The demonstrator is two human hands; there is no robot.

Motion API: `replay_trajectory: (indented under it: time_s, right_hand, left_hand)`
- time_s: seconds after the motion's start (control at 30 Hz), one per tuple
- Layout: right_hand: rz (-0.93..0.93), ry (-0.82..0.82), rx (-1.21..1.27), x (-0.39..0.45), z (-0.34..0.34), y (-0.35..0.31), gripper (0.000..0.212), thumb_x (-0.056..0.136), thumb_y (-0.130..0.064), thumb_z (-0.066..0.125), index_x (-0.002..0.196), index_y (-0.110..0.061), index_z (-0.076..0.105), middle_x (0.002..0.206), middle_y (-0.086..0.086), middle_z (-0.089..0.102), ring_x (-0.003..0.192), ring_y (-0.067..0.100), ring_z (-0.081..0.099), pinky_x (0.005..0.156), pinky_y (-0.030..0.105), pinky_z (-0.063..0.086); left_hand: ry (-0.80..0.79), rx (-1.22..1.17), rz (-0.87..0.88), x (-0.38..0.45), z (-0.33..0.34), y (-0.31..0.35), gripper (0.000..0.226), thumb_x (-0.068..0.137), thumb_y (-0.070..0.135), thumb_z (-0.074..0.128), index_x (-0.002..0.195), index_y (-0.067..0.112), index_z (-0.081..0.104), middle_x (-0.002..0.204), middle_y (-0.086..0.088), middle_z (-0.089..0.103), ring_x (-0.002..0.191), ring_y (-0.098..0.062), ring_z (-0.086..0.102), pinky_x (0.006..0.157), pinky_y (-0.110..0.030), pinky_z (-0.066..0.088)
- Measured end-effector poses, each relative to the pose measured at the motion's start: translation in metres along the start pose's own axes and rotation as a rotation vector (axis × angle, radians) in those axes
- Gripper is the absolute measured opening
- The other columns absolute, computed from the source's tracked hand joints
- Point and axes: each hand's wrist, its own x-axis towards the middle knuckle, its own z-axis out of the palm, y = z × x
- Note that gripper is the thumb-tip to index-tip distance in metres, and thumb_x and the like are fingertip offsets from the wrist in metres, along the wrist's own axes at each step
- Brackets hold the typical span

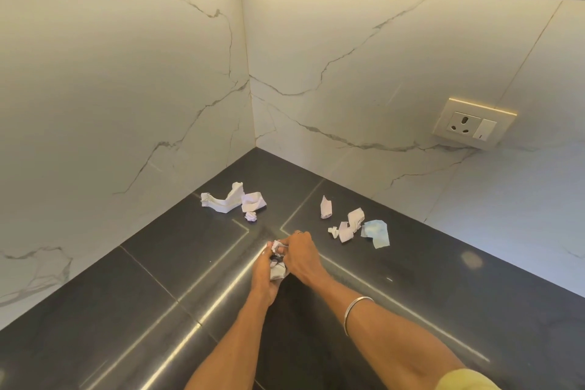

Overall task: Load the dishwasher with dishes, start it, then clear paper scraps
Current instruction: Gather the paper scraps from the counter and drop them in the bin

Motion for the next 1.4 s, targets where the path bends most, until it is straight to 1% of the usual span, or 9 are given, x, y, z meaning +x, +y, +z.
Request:
replay_trajectory:
  time_s: [0.1,0.2,0.33,0.53,0.7,0.8,0.97,1.1,1.4]
  right_hand:
    - [0.002,0.054,-0.084,0.0,0.0,-0.001,0.021,0.09,-0.02,0.06,0.1,-0.026,0.077,0.089,0.005,0.066,0.089,0.023,0.057,0.073,0.038,0.052]
    - [0.032,0.109,-0.114,-0.003,-0.004,0.001,0.015,0.087,-0.03,0.065,0.096,-0.025,0.076,0.082,0.0,0.073,0.078,0.022,0.066,0.065,0.031,0.049]
    - [0.061,0.177,-0.105,-0.002,-0.008,0.015,0.018,0.082,-0.035,0.065,0.095,-0.028,0.054,0.077,-0.003,0.07,0.079,0.023,0.063,0.075,0.033,0.043]
    - [0.095,0.144,0.109,0.008,-0.017,0.037,0.01,0.084,-0.026,0.061,0.09,-0.027,0.069,0.089,-0.002,0.06,0.085,0.016,0.056,0.068,0.027,0.04]
    - [0.111,0.24,0.023,0.008,-0.029,0.078,0.041,0.088,-0.001,0.052,0.124,-0.021,0.057,0.114,0.001,0.049,0.098,0.017,0.05,0.081,0.034,0.051]
    - [0.156,0.159,-0.072,0.011,-0.031,0.101,0.056,0.083,0.006,0.054,0.135,-0.013,0.049,0.127,0.007,0.045,0.111,0.026,0.046,0.09,0.037,0.048]
    - [0.138,0.138,-0.177,0.015,-0.025,0.11,0.012,0.081,0.0,0.054,0.083,-0.009,0.061,0.09,0.01,0.059,0.09,0.03,0.055,0.066,0.031,0.037]
    - [0.221,0.198,-0.073,0.014,-0.019,0.107,0.013,0.086,-0.01,0.059,0.084,-0.01,0.072,0.081,0.007,0.069,0.078,0.025,0.063,0.066,0.036,0.051]
    - [0.157,0.231,0.469,-0.006,-0.017,0.069,0.011,0.075,-0.025,0.077,0.084,-0.028,0.071,0.074,-0.013,0.071,0.07,-0.001,0.066,0.067,0.018,0.055]
  left_hand:
    - [-0.055,-0.023,-0.041,-0.001,-0.002,0.002,0.031,0.098,0.032,0.048,0.095,0.011,0.07,0.066,0.002,0.063,0.06,-0.012,0.06,0.061,-0.028,0.044]
    - [-0.043,0.053,-0.03,0.0,0.001,0.0,0.031,0.099,0.033,0.049,0.101,0.012,0.071,0.072,-0.001,0.067,0.065,-0.015,0.064,0.065,-0.031,0.048]
    - [-0.003,0.232,-0.01,0.007,0.004,-0.004,0.029,0.099,0.033,0.055,0.103,0.008,0.067,0.082,-0.008,0.07,0.073,-0.019,0.066,0.07,-0.035,0.052]
    - [0.036,0.429,0.056,0.031,0.02,0.001,0.024,0.096,0.018,0.061,0.1,-0.006,0.064,0.077,-0.015,0.068,0.061,-0.02,0.062,0.056,-0.027,0.051]
    - [0.027,0.424,0.038,0.044,0.049,-0.005,0.02,0.098,0.013,0.054,0.087,-0.002,0.061,0.078,-0.018,0.061,0.054,-0.02,0.055,0.047,-0.024,0.047]
    - [0.02,0.37,0.021,0.05,0.051,-0.014,0.021,0.101,0.017,0.049,0.098,-0.002,0.058,0.081,-0.017,0.063,0.056,-0.02,0.058,0.05,-0.025,0.049]
    - [-0.037,0.248,-0.021,0.05,0.036,-0.013,0.028,0.102,0.021,0.049,0.108,-0.005,0.06,0.092,-0.019,0.069,0.07,-0.022,0.068,0.06,-0.027,0.057]
    - [-0.015,0.223,0.008,0.041,0.038,-0.018,0.02,0.101,0.019,0.05,0.1,0.001,0.06,0.088,-0.018,0.071,0.068,-0.022,0.068,0.062,-0.028,0.057]
    - [-0.003,0.063,-0.035,0.029,0.044,-0.022,0.02,0.101,0.019,0.05,0.097,0.005,0.062,0.095,-0.018,0.068,0.085,-0.025,0.067,0.08,-0.039,0.056]
